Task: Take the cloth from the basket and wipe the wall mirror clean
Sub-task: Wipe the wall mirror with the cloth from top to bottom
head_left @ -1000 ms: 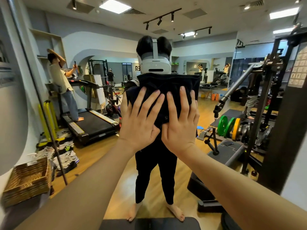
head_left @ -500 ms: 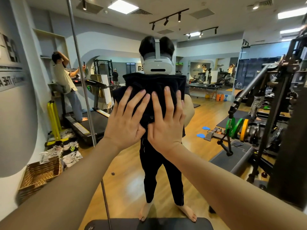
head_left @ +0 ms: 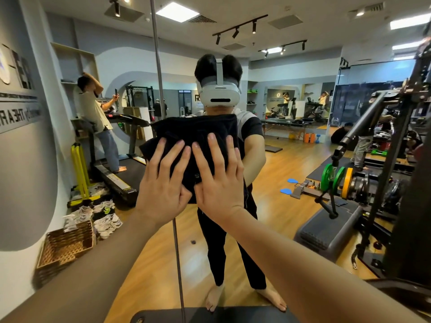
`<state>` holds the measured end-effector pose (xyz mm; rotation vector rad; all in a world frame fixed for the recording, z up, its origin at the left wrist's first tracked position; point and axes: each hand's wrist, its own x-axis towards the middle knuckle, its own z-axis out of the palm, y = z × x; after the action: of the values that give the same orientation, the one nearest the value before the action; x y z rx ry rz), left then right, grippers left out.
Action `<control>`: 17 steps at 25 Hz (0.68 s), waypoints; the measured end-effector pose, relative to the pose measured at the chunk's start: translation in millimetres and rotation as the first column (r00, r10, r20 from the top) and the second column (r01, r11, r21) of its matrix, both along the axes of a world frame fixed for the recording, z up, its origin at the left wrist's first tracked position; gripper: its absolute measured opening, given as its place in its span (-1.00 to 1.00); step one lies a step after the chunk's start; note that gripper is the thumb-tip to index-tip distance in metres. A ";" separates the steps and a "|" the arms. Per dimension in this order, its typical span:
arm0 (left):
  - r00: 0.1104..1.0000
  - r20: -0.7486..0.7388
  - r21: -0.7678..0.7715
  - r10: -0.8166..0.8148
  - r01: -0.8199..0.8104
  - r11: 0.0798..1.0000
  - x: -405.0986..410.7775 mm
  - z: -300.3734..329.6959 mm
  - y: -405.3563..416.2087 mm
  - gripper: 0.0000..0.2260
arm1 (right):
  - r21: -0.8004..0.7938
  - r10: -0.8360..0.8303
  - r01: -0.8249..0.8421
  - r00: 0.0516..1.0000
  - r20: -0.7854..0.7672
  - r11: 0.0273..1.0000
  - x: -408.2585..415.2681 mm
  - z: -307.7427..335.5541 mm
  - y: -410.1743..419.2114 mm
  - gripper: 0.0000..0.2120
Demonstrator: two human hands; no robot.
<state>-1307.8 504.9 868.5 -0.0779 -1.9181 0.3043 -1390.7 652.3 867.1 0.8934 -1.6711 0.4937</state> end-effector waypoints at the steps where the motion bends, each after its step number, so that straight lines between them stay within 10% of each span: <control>1: 1.000 0.000 0.014 -0.010 0.010 1.000 0.4 -11.6 0.5 -0.35 | 0.019 0.016 -0.016 1.000 -0.013 1.000 -0.3 -8.6 1.1 -0.47; 11: 0.955 0.296 0.040 0.012 -0.025 0.999 -60.4 -121.2 145.2 -0.32 | 0.175 -0.104 0.089 0.992 0.075 0.981 -39.6 -108.1 145.0 -0.39; 17: 0.987 0.113 0.210 -0.117 0.091 0.973 -93.0 -20.1 226.3 -0.20 | 0.129 -0.174 0.157 0.975 0.134 0.979 -59.9 -18.8 194.7 -0.29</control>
<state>-1400.8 731.2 848.4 -0.0622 -2.0511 0.0308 -1450.6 847.0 848.4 0.8087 -1.9061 0.3557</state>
